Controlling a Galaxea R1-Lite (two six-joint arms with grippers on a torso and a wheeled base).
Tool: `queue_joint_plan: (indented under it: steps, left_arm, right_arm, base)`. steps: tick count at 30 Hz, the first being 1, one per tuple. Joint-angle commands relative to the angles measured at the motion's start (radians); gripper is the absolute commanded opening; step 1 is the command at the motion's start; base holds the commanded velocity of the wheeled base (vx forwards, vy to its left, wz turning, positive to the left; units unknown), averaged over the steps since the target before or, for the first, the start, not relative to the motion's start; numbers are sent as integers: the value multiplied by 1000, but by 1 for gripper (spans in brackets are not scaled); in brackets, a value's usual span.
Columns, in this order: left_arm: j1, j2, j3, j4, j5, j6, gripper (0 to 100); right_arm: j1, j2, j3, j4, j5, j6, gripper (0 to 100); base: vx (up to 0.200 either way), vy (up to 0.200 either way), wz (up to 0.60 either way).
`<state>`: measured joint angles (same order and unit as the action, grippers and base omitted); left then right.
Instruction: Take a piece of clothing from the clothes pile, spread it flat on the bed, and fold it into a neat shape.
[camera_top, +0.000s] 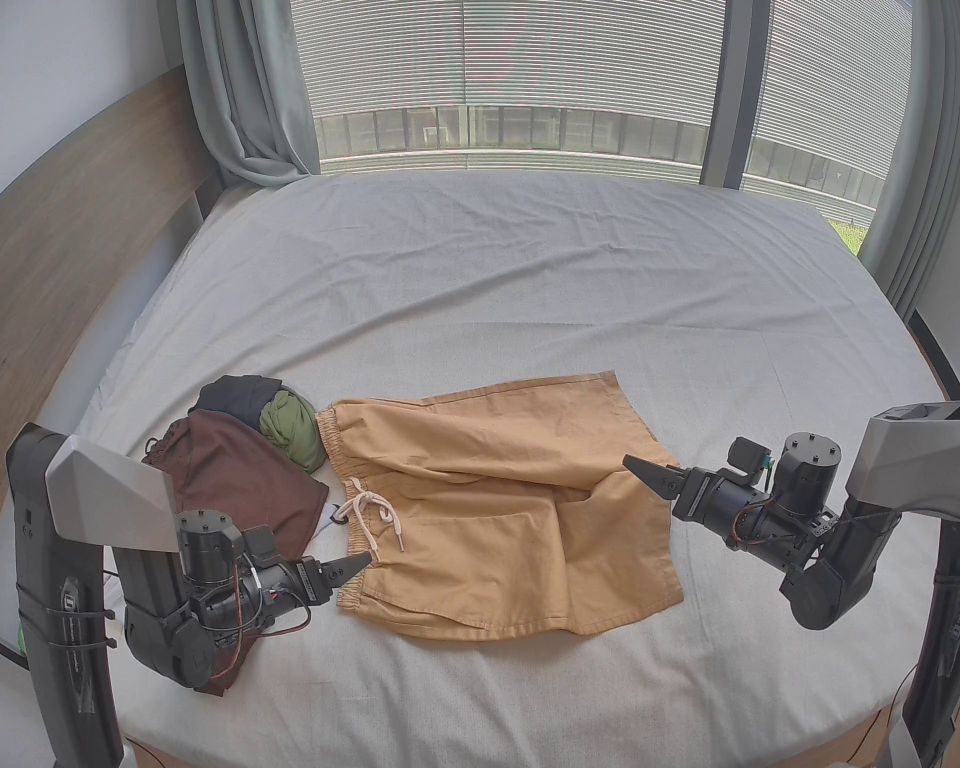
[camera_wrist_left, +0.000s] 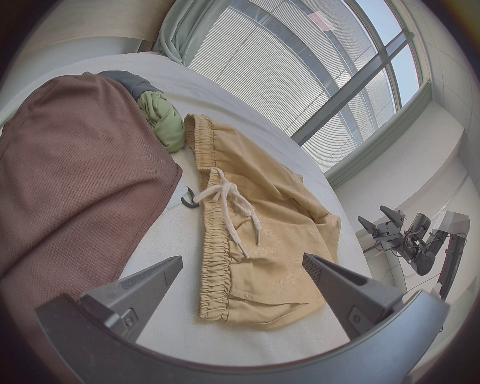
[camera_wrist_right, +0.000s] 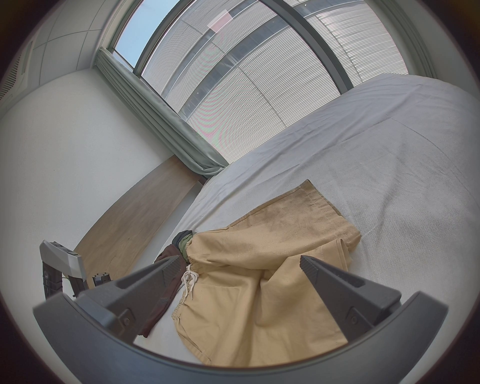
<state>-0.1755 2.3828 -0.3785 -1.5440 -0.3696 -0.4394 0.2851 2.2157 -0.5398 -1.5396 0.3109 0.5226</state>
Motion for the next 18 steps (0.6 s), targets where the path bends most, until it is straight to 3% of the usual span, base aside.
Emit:
queue_joint_plan:
  steps: [1,18]
  left_arm:
    - [-4,30,-3,-1,0,-1,100]
    - [-39,110,1,-1,4,-9,100]
  right_arm:
    - [0,5,-3,-1,1,1,100]
    - [3,9,0,-1,-1,1,100]
  base:
    - [0,0,0]
    - [0,0,0]
